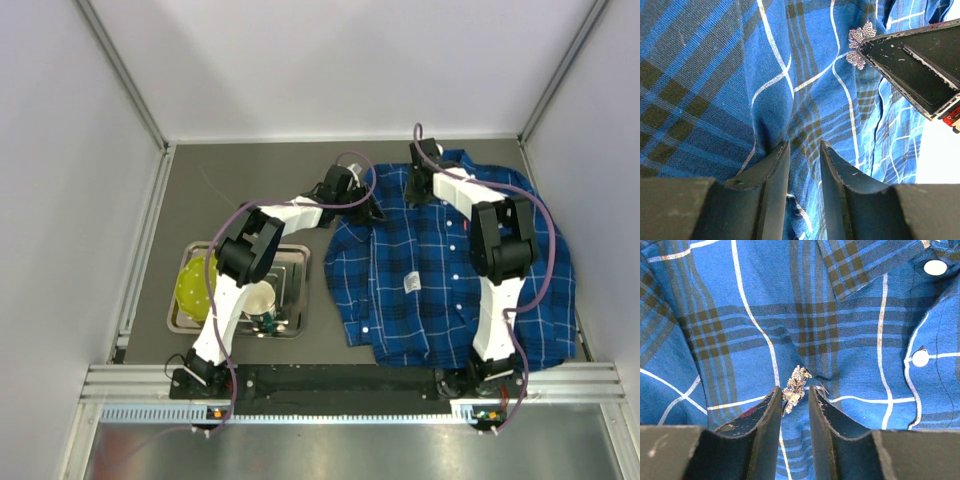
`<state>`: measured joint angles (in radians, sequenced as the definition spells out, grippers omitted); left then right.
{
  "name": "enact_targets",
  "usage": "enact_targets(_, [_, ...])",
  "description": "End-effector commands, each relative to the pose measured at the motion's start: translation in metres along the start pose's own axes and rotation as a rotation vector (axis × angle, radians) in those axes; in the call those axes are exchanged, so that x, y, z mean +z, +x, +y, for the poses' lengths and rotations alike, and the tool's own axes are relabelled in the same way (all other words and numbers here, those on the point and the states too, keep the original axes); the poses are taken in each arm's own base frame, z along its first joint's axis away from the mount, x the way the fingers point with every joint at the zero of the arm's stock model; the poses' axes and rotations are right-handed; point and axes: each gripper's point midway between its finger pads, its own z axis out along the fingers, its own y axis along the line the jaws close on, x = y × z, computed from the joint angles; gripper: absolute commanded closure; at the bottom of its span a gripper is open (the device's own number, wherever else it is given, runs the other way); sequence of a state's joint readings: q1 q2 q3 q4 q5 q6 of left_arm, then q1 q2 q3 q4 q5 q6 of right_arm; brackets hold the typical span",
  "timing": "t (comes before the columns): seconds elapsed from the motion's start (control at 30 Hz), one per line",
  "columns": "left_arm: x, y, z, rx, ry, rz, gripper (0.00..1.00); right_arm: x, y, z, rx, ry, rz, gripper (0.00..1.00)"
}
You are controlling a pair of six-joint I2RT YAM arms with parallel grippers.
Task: Remove the brooch from the garment
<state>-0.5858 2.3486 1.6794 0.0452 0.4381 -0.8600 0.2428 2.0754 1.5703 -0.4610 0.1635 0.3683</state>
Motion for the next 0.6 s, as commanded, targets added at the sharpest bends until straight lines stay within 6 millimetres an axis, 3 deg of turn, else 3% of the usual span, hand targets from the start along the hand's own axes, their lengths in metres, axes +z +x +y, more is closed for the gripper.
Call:
enact_targets(0.0, [-0.007,-0.009,-0.013,0.024,0.034,-0.023,0.64,-0.019,-0.021,-0.001,0.025,-0.021,-0.066,0.73])
enact_targets(0.57, [-0.006,-0.009,-0.013,0.017,0.037,-0.024,0.64,-0.029,-0.021,-0.015,0.073,-0.046,-0.072,0.73])
